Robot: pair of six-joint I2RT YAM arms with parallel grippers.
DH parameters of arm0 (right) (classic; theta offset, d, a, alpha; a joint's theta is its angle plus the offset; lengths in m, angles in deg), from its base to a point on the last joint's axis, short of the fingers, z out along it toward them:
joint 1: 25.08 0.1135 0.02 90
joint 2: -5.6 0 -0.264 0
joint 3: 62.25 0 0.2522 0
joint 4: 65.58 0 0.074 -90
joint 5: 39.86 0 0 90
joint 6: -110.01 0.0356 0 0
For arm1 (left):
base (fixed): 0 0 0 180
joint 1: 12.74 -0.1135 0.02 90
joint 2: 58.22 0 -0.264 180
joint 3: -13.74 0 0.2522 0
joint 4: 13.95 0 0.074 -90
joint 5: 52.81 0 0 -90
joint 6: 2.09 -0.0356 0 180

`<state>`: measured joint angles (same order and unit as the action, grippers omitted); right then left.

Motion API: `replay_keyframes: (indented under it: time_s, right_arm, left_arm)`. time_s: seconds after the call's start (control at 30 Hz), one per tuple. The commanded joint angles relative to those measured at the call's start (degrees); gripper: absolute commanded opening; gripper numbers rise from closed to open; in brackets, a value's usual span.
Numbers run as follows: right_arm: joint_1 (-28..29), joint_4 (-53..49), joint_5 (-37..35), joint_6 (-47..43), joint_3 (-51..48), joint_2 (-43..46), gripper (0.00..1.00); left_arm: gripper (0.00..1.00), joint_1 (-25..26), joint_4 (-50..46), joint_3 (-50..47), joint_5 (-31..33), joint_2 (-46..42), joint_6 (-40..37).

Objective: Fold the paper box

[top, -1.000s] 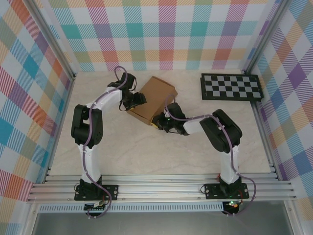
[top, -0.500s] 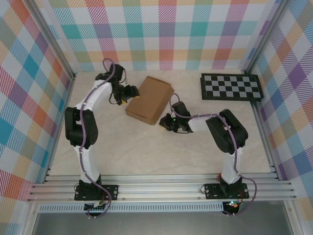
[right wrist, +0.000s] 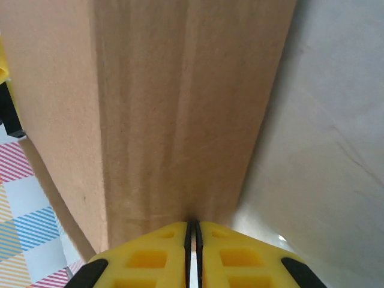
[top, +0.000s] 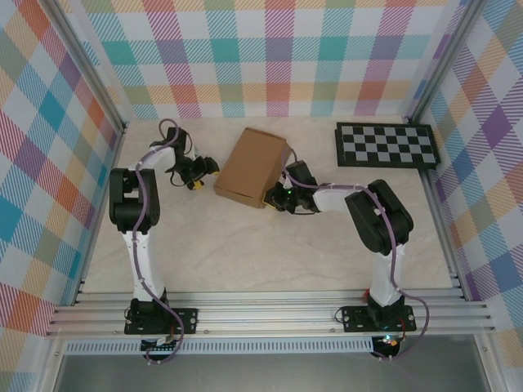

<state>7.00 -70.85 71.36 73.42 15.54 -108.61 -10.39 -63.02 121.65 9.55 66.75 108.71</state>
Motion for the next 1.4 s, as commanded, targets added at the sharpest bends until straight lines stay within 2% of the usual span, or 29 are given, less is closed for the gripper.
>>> replay_keyframes:
  time_s: [0.0,0.2,0.37,0.63,0.7,0.77,0.87,1.07,1.2,1.37]
  right_arm:
    - [1.21,-2.09,1.46,-0.7,2.04,-2.78,0.13]
    - [1.85,0.85,2.41,1.41,2.36,-4.03,0.13]
    - [1.76,17.9,6.8,12.51,-1.37,-5.45,0.13]
    - [1.78,30.07,6.64,22.92,-5.23,-5.3,0.13]
    - [1.77,22.81,6.38,19.85,-4.65,-3.55,0.13]
    - [1.68,10.81,3.68,11.96,-3.52,-0.19,0.13]
    - [0.64,-0.35,0.16,3.95,-2.76,2.54,0.14]
    - [-3.71,-2.23,2.69,1.79,-6.1,2.95,0.14]
    - [-4.13,-6.89,1.93,-2.41,-5.31,4.52,0.15]
    - [-4.13,-7.7,5.56,-4.42,-2.9,2.88,0.14]
  left_arm:
    - [0.72,2.32,1.54,-0.94,-1.62,-1.68,1.21]
    - [0.7,4.61,1.38,-5.45,0.01,-4.17,4.39]
    - [0.7,7.48,8.52,-17.31,0.2,-9.98,12.11]
    - [0.71,8.54,16.73,-28.1,0.73,-15.81,20.85]
    - [0.72,8.62,16.05,-28.38,2.38,-16.41,20.85]
    - [0.72,8.24,12.55,-26.59,5.43,-16.21,18.91]
    - [0.73,6.89,11.41,-25.78,6.25,-15.66,18.18]
    - [0.73,5.47,10.35,-25.38,7.52,-15.46,17.18]
    - [0.73,5.28,9.52,-25.0,8.26,-15.72,16.47]
    - [0.73,5.48,9.83,-24.99,7.6,-15.63,16.68]
